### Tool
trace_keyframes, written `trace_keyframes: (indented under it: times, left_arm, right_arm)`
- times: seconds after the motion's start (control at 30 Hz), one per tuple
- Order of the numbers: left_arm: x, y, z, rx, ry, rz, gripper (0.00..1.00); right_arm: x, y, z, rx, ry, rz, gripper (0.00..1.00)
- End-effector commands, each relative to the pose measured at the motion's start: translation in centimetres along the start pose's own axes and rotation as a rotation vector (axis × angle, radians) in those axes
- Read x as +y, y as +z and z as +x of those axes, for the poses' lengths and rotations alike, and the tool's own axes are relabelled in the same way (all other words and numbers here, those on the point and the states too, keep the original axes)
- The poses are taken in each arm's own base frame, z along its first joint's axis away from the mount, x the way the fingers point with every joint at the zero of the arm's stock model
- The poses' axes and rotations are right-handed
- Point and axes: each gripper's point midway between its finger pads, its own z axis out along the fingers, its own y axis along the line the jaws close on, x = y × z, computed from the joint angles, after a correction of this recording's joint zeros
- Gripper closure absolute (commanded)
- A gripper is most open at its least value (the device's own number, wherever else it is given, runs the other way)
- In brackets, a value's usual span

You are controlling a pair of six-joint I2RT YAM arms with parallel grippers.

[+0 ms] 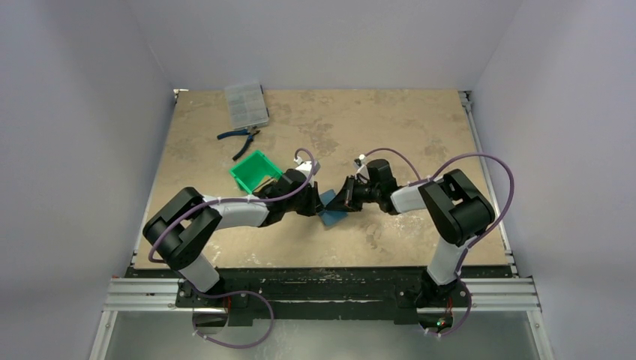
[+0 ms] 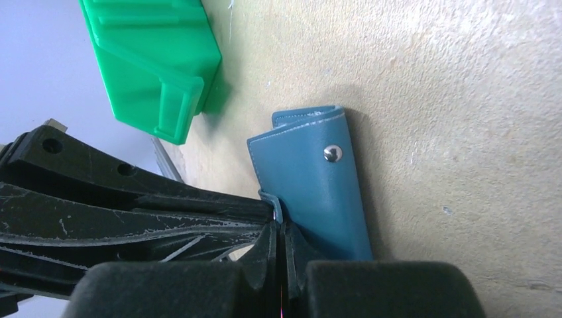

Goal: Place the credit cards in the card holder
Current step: Close the card holder.

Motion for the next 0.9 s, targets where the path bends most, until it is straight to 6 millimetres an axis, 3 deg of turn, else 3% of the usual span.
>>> trace_keyframes:
  times: [0.0, 0.23, 0.33, 0.43, 0.63, 0.87]
  left_arm:
    - [2.6, -1.5, 6.0, 0.223, 0.029, -0.082, 1.0]
    - [0.2, -3.7, -1.8, 0.075, -0.06, 0.029, 0.83]
    - [0.3, -3.5, -4.6, 0.035, -0.092, 0.043, 0.87]
    - [0.0, -1.8, -6.1, 0.029, -0.105, 0.066, 0.92]
    - [0.0, 1.8, -5.8, 0.066, -0.127, 0.103, 0.97]
    - [2.5, 3.4, -2.5, 0.131, -0.14, 0.03, 1.0]
  right_arm:
    - [-1.6, 0.9, -2.1, -0.08, -0.084, 0.063, 1.0]
    - [-1.4, 0.0, -1.8, -0.085, -0.121, 0.082, 1.0]
    - [-0.6, -0.2, -1.7, -0.089, -0.151, 0.064, 1.0]
    - [0.5, -0.1, -1.4, -0.073, -0.182, 0.035, 1.0]
    - [2.8, -0.7, -1.2, -0.082, -0.226, -0.001, 1.0]
    - [5.1, -1.5, -1.4, -0.109, -0.283, -0.012, 1.0]
